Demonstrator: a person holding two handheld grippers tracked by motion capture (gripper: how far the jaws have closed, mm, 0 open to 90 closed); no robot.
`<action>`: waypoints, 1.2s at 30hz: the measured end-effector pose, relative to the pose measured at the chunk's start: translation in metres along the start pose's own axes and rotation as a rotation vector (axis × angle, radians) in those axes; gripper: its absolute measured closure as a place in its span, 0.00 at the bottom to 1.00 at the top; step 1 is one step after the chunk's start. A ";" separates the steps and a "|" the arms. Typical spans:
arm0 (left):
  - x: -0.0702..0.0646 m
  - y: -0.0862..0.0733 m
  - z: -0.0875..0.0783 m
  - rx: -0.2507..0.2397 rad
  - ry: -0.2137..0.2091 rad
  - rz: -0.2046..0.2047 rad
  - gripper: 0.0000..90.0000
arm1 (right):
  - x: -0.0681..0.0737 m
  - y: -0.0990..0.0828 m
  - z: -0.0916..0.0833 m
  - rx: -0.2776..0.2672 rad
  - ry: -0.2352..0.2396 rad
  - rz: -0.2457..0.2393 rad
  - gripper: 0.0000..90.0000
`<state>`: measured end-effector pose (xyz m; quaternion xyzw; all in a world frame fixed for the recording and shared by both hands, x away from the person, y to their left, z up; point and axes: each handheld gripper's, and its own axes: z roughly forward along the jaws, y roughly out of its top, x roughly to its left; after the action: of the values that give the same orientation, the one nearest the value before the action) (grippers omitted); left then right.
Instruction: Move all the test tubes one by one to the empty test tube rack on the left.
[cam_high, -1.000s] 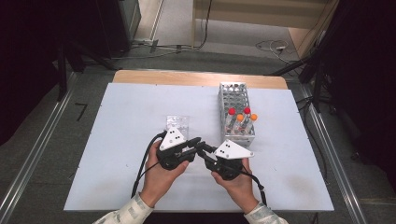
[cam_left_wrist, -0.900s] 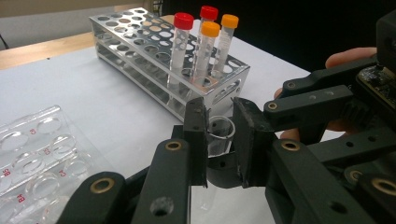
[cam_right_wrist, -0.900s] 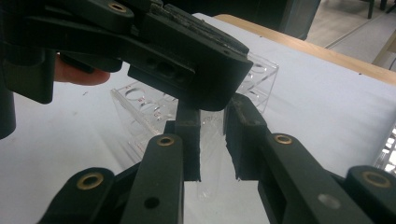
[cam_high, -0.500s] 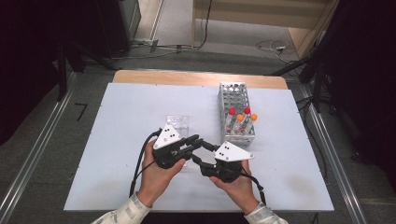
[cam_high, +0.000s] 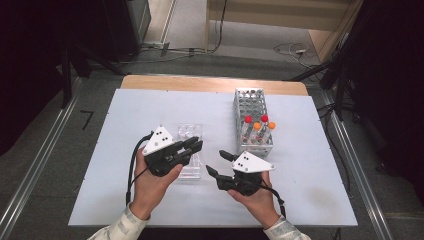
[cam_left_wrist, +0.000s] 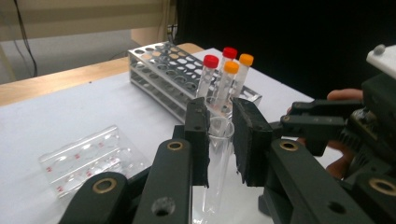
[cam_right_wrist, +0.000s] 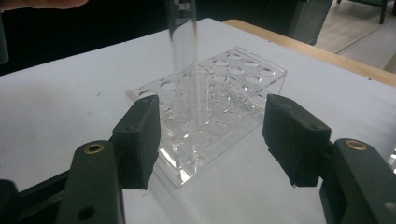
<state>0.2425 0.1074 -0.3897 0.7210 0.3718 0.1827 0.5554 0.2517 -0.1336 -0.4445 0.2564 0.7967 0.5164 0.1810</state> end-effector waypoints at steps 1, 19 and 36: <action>0.000 0.000 -0.001 0.006 0.009 0.007 0.86 | 0.000 0.000 0.000 0.000 0.000 0.000 0.39; -0.006 -0.015 0.006 0.080 0.089 0.102 0.86 | -0.007 -0.002 -0.003 0.006 -0.026 0.021 0.40; -0.007 -0.033 0.018 0.133 0.103 0.102 0.86 | -0.008 -0.003 -0.003 0.012 -0.030 0.025 0.40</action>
<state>0.2389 0.0933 -0.4257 0.7639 0.3741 0.2223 0.4766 0.2557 -0.1416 -0.4453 0.2751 0.7937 0.5100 0.1850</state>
